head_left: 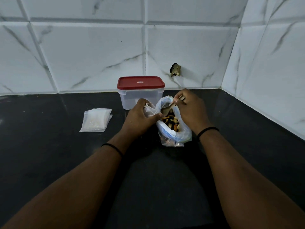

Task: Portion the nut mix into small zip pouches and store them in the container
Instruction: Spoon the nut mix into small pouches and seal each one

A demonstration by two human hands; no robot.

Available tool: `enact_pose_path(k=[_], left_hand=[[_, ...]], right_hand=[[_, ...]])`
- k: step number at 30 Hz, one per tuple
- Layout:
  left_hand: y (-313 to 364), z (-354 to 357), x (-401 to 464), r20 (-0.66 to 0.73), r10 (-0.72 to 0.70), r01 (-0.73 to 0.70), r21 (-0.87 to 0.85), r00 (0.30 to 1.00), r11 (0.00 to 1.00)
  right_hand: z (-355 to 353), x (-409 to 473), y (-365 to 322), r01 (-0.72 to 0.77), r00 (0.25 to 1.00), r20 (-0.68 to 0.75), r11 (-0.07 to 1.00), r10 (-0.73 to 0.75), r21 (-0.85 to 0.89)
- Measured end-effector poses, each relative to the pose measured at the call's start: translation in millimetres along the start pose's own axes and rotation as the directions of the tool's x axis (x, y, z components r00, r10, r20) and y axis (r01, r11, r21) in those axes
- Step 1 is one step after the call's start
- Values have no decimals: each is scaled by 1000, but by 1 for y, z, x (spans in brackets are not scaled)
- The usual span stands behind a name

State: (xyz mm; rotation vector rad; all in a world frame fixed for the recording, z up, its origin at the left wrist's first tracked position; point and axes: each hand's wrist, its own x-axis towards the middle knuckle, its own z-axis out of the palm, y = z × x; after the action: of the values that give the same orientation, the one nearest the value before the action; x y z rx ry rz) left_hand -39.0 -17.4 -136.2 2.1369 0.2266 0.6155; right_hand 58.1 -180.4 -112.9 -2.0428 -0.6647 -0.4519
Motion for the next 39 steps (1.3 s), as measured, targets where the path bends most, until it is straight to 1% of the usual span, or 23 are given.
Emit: enact_pose_path(k=[4, 7, 9, 12, 16, 22, 24, 26, 28, 30, 32, 34, 35, 37, 38, 39], left_hand=[[0, 0, -1, 1, -7, 7, -5, 1000, 1000], [2, 0, -1, 11, -11, 11, 2, 1000, 1000], [4, 1, -1, 10, -9, 9, 7, 1000, 1000], [3, 0, -1, -8, -4, 4, 5, 1000, 1000], [2, 0, -1, -10, 1, -2, -6, 1000, 1000], [0, 1, 0, -22, 3, -3, -14, 1000, 1000], [0, 1, 1, -22, 1, -2, -23, 1000, 1000], [0, 2, 1, -20, 2, -3, -30, 1000, 1000], [-1, 1, 2, -23, 4, -5, -30, 1000, 1000], [-2, 1, 2, -25, 5, -6, -34, 1000, 999], [-2, 2, 2, -24, 9, -10, -41, 1000, 999], [-2, 2, 1, -45, 15, -18, -61, 999, 998], [-2, 2, 1, -61, 16, -21, -77, 998, 997], [-4, 3, 2, -78, 15, -22, -98, 997, 995], [-5, 3, 2, -80, 11, -19, -100, 997, 995], [-5, 3, 2, -80, 6, -14, -101, 997, 995]], right_hand=[[-2, 4, -1, -21, 998, 50, 999, 22, -31], [-1, 7, 0, -82, 995, 61, 996, 84, -39], [0, 8, 2, -170, 985, 22, 985, 170, 1], [2, 9, 5, -303, 950, -51, 948, 309, 98], [1, 11, 7, -399, 901, -116, 902, 419, 163], [-4, 14, 11, -448, 831, -246, 863, 498, 233], [-5, 16, 9, -437, 812, -281, 851, 512, 290], [-6, 17, 6, -412, 808, -286, 841, 515, 350], [-4, 17, 1, -356, 837, -262, 841, 481, 406], [-3, 12, -11, -263, 893, -236, 869, 384, 419], [-2, 4, -27, -121, 949, -218, 901, 228, 416], [-1, -6, -40, 57, 989, -150, 932, -4, 357], [-1, -9, -44, 147, 988, -83, 940, -127, 309], [0, -14, -48, 293, 950, 27, 916, -312, 272], [-1, -15, -48, 333, 933, 40, 899, -358, 283], [-2, -15, -48, 350, 927, 20, 885, -373, 307]])
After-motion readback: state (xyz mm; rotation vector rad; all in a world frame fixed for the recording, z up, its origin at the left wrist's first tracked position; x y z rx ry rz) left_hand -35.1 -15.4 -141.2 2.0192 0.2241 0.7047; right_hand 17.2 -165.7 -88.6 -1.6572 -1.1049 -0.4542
